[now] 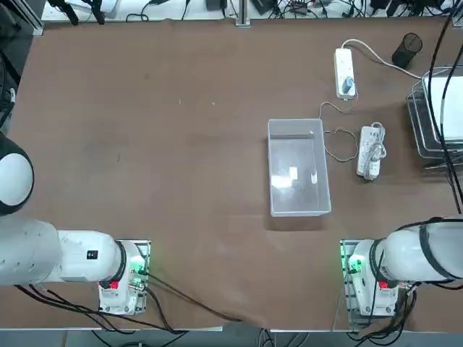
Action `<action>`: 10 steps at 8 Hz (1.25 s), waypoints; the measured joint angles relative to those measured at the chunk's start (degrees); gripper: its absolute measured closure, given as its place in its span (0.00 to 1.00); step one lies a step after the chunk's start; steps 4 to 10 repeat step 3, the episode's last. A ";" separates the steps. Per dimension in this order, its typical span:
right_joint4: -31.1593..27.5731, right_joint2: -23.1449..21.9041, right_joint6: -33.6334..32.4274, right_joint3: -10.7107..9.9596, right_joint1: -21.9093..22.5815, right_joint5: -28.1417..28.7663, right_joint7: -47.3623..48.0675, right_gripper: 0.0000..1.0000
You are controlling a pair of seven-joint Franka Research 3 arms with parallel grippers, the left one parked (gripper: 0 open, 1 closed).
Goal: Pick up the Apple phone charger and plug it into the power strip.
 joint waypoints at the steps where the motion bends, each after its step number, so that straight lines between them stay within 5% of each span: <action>1: -0.89 -1.05 -0.33 -0.40 0.04 0.10 -1.15 0.00; 10: -1.18 -1.99 -0.76 -0.82 0.07 0.26 -1.57 0.00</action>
